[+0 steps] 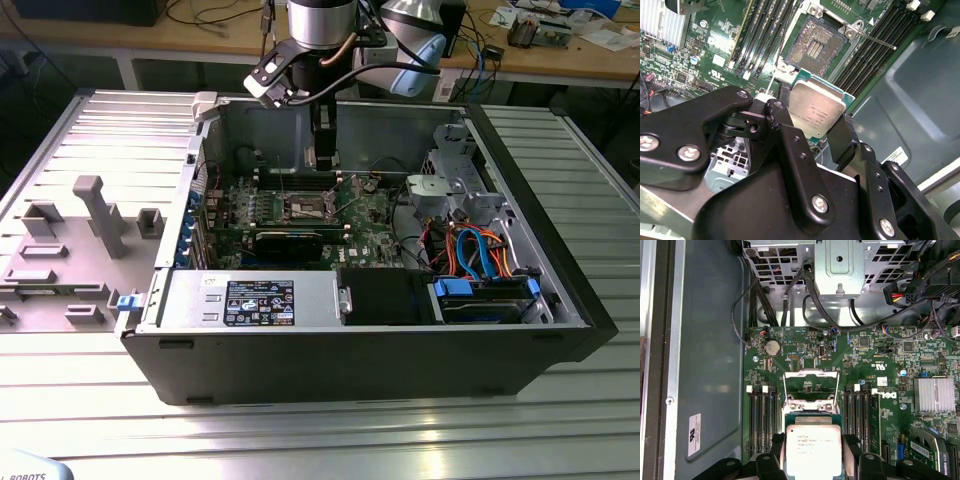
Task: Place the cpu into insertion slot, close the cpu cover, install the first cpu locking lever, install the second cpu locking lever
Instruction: 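Place the cpu into insertion slot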
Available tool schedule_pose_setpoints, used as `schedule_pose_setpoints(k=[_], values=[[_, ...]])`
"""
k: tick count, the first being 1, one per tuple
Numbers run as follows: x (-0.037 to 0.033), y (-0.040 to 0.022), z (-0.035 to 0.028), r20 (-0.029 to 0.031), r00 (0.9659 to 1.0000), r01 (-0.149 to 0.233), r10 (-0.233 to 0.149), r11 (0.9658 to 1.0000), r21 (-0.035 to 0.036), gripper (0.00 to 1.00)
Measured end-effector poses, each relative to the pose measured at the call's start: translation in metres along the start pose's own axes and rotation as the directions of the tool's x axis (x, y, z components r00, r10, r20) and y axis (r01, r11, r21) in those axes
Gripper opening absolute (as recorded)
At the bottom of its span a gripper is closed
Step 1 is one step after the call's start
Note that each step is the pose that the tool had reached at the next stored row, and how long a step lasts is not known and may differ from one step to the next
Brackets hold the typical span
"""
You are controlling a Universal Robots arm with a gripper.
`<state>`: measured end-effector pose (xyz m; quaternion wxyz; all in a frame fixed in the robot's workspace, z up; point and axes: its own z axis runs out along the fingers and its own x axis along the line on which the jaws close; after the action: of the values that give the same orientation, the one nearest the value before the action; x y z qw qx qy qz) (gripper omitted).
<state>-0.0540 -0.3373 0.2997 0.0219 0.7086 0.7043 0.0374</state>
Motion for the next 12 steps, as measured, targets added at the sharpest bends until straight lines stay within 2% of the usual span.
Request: schedule_pose_setpoints(k=[9, 12], values=[[0.0000, 0.0000, 0.0002, 0.0000, 1.0000, 0.000, 0.000, 1.0000, 0.0000, 0.54], [0.0000, -0.0002, 0.0020, -0.0001, 1.0000, 0.000, 0.000, 1.0000, -0.0002, 0.54]])
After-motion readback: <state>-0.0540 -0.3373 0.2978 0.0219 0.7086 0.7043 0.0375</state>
